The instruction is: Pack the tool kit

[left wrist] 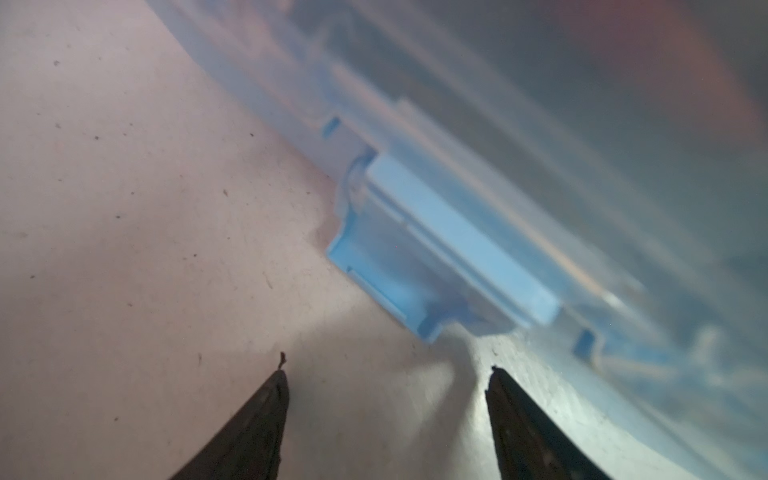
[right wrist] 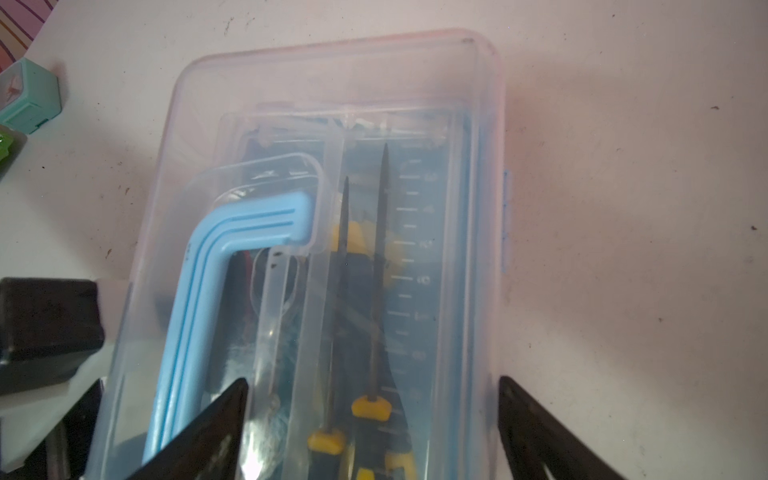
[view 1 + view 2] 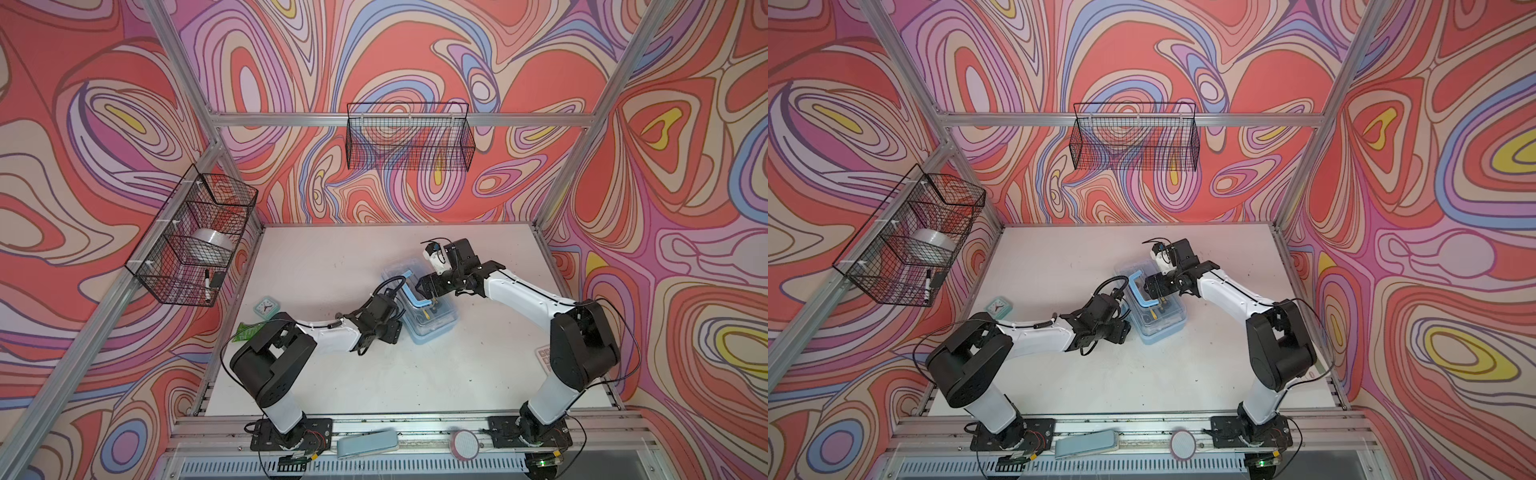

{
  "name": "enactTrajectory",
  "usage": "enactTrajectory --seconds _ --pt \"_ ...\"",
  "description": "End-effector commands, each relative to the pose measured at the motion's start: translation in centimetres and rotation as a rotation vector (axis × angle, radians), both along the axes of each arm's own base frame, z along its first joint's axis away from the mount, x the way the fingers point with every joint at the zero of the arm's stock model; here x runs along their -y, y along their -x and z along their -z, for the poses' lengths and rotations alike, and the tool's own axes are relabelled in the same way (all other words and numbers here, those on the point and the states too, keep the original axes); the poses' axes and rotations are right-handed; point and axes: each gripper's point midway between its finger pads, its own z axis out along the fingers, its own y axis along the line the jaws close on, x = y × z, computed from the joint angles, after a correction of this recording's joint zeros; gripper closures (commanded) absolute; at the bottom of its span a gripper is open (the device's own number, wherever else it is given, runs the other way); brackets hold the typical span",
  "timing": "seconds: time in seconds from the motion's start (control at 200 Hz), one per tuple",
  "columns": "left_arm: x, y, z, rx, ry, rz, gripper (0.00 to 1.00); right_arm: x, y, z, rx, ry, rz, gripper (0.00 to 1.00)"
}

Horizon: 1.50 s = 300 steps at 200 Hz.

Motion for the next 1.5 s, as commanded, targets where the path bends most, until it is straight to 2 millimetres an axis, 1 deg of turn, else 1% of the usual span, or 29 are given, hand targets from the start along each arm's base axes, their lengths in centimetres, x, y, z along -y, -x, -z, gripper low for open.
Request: enactTrajectory --seconds 0.0,0.085,0.215,0.335,0.436,0.546,0.771,0.911,1.122,1.207,1.292,1.452,1.497 --pt "0.1 -1.4 0.3 0.115 -0.018 -0.057 0.25 1.0 0.4 2.0 -0.040 0.075 -0.011 0.07" --pt "0.3 -1.8 0.5 0.165 -0.016 -0.078 0.24 1.2 0.6 2.5 -0.045 0.087 -0.017 0.08" --pt "1.0 -2.4 0.2 0.238 0.017 -0.100 0.25 1.5 1.0 3.0 -0.048 0.100 -0.024 0.09" --pt "0.7 -2.7 0.3 0.295 0.025 -0.131 0.25 1.6 1.4 3.7 -0.058 0.102 -0.027 0.10" --pt "0.3 -2.9 -0.1 0.332 0.046 -0.163 0.25 1.8 1.7 4.2 -0.067 0.107 -0.028 0.11" --pt "-0.2 -3.1 -1.2 0.370 0.050 -0.190 0.26 1.9 2.1 4.5 -0.073 0.106 -0.028 0.11" --pt "-0.8 -3.7 -4.3 0.454 0.039 -0.207 0.27 2.1 2.3 4.6 -0.073 0.112 -0.026 0.12" --pt "-1.7 -3.3 -5.7 0.482 0.022 -0.209 0.27 2.2 2.3 4.8 -0.072 0.115 -0.024 0.12" --pt "-2.6 -2.7 -7.2 0.504 -0.009 -0.195 0.28 2.2 1.9 4.3 -0.052 0.118 -0.017 0.12" --pt "-2.4 -2.8 -7.8 0.511 -0.016 -0.176 0.28 2.0 1.6 3.9 -0.042 0.109 -0.017 0.11" --pt "-2.3 -2.8 -7.7 0.505 -0.027 -0.160 0.28 1.8 1.3 3.4 -0.034 0.098 -0.010 0.11" --pt "-1.9 -2.8 -7.8 0.495 -0.015 -0.142 0.28 1.9 0.8 1.8 -0.003 0.085 0.010 0.11" --pt "-1.7 -2.7 -7.9 0.493 -0.010 -0.135 0.28 1.9 0.7 1.1 0.013 0.086 0.016 0.10"
